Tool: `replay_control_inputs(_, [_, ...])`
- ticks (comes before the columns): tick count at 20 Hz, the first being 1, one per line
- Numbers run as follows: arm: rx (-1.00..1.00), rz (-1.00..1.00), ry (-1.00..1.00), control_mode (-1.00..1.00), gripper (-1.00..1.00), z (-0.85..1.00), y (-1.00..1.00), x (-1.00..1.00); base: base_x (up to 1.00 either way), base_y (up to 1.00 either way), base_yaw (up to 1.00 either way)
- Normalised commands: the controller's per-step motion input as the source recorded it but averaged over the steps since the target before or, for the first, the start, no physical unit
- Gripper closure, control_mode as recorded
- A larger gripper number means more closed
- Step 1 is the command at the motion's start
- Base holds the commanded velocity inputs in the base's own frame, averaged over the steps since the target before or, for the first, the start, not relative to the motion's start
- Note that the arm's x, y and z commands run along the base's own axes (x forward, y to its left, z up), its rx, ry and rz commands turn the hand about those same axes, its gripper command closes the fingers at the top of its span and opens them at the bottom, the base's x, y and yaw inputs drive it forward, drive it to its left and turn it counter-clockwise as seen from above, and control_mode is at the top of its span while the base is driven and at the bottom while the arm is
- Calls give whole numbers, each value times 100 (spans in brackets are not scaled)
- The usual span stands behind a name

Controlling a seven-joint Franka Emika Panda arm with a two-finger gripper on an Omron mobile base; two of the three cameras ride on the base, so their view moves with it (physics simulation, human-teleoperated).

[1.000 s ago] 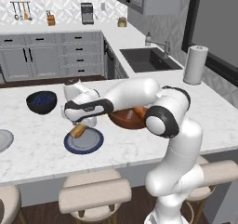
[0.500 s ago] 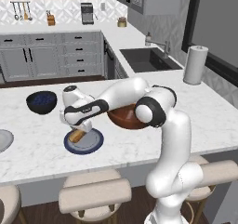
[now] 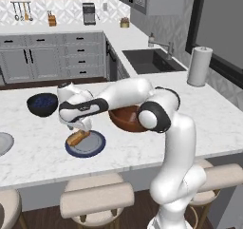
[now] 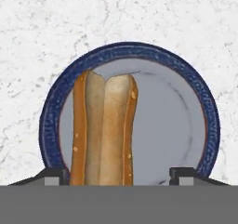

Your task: Place one bun and one sausage from the bowl on each plate.

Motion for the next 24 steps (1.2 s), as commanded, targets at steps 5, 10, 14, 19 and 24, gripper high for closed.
replay_control_inputs(5, [0,0,-1,-100,-100,44,-73,-62,0,0,0])
replay_control_inputs(10, [4,0,-1,-100,-100,100,-100,-10,0,0,0])
replay_control_inputs(14, [1,0,17,-100,-100,88,-100,38,0,0,0])
replay_control_inputs(19, [0,0,29,-100,-100,21,-100,53,0,0,0])
replay_control_inputs(24, [0,0,29,-100,-100,0,-100,65,0,0,0])
